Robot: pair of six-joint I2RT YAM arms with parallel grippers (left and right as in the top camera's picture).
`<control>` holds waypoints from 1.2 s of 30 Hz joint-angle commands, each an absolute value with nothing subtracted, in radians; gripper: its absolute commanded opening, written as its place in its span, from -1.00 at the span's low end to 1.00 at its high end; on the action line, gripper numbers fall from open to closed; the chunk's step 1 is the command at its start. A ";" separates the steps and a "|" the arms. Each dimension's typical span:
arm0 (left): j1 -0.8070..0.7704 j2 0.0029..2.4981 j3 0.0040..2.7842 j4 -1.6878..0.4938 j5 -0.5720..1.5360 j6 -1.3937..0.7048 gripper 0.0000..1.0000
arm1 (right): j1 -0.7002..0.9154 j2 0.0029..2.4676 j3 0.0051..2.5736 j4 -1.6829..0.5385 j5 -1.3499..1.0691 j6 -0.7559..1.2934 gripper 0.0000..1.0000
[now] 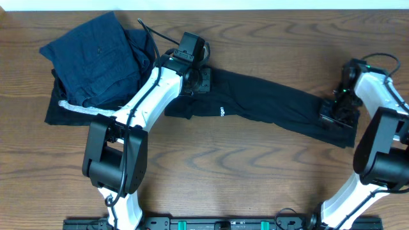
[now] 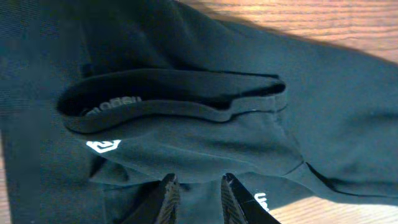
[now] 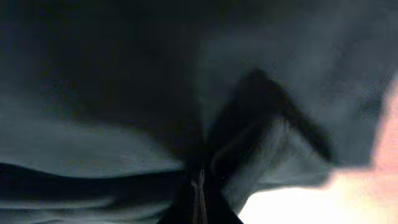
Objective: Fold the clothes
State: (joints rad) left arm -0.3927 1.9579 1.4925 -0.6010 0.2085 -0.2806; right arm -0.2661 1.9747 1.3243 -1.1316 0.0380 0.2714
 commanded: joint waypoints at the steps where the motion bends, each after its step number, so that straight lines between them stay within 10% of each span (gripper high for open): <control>1: -0.389 1.962 1.489 -0.600 0.167 -0.263 -0.49 | -0.308 1.980 1.314 -1.148 0.126 0.359 -0.97; 16: -0.389 1.962 1.489 -0.604 0.167 -0.263 -0.49 | -0.427 1.980 1.358 -1.117 0.104 0.317 -0.83; 27: -0.389 1.962 1.489 -0.604 0.167 -0.263 -0.23 | -0.571 1.981 1.312 -0.979 -0.185 0.096 0.13; 36: -0.389 1.962 1.489 -0.604 0.167 -0.263 -0.18 | -0.529 1.981 1.182 -0.776 -0.183 0.009 0.32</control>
